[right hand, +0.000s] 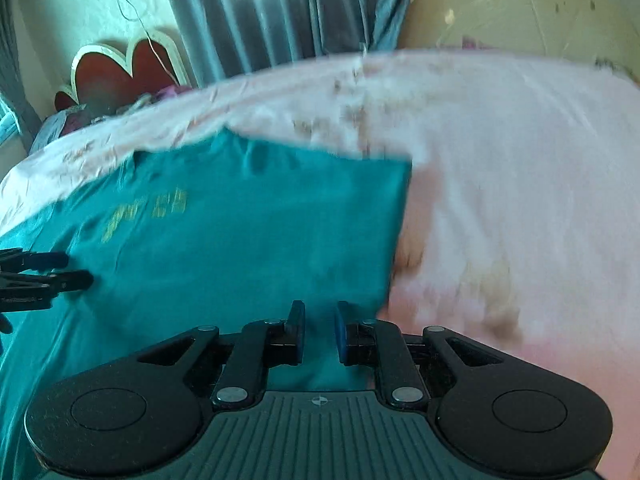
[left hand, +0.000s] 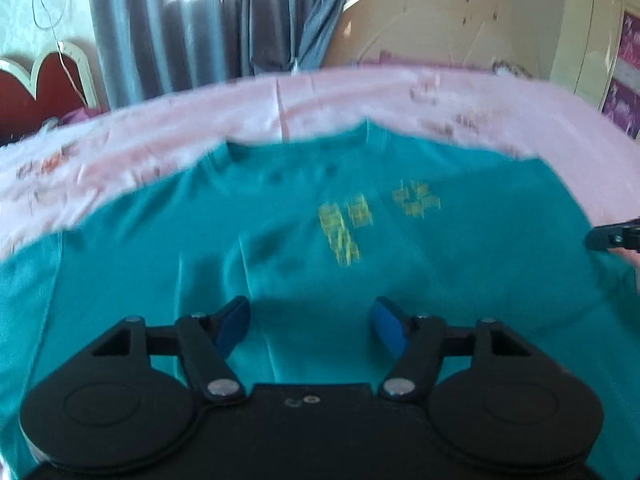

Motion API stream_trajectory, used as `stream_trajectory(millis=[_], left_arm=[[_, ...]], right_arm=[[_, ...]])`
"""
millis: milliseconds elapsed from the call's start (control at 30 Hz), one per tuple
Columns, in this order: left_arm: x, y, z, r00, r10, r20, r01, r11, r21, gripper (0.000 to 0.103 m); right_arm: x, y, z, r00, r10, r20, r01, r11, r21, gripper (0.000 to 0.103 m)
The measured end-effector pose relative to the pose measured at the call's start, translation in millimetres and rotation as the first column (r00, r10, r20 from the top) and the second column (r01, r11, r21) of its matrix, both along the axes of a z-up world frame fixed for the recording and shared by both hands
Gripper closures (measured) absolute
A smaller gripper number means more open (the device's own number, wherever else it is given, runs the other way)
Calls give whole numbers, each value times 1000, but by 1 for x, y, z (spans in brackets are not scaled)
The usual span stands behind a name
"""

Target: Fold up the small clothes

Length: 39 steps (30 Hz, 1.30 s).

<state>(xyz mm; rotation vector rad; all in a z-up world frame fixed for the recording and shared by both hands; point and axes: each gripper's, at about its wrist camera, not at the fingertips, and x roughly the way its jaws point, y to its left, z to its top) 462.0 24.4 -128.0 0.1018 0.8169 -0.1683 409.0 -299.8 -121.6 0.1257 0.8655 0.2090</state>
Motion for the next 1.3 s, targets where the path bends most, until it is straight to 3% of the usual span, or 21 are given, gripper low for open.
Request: stream_trajectory(millis=[100,233,267,433,567,633,700,767,800,833,933,1000,1067,1133,1300], left_arm=[[19,-2,-2,1000,2,1,-2,1000,19,36],[35,5,-13,1000,19,-13,-19,999,29,20],[35,8,-12,999,32,-12,-31,999,30,21],[29,16,-7,995,100,-14,-100,995,8,31],[9,-9,7,999,49,19,-49,999,-15,28],[-6,-23,9,999,45,16,-45,999,-12,28],[-18,-32,7,999,31,12,-31,999,-24,28],[-24,-42,-2,1000,15,-25,-15,1000,19,29],[-25,-44,-7,999,18,-52,-16,999,28,30],[-25,-44,-10,997,26,-66,-24,1000,20,30],[-25,-41,-3,996,58,-65,-57,998,9,30],[-30,-42,2,998,51,-39,-50,999,8,26],[-28,-45,-6,996,39,-82,-35,998,47,25],[-31,-42,-6,995,44,-86,-42,999,29,26],[-50,-16,11,995,85,-45,-86,996,-15,27]], right_arm=[[38,-2,-2,1000,-22,7,22,1000,-16,88],[83,-16,-18,999,-38,-21,37,999,-22,88],[88,-19,-18,999,-49,-21,48,999,-26,88],[77,-24,-10,997,-72,-14,71,997,-38,87],[37,-4,6,999,-18,33,20,999,-49,86],[7,4,8,999,4,46,-2,998,-63,50],[-18,10,6,999,32,40,-28,997,-77,43],[-38,15,1,998,66,23,-64,996,-62,48],[-42,19,-6,997,81,-9,-81,994,-74,65],[-46,22,-11,996,86,-14,-87,991,-98,71],[-49,25,-1,997,70,12,-69,991,-116,75],[-52,25,5,997,68,39,-63,992,-105,75],[-47,25,-8,997,63,-42,-67,992,-107,75],[-47,26,-6,998,54,-45,-58,994,-98,75],[-54,29,18,1000,-9,25,9,1000,-15,75]])
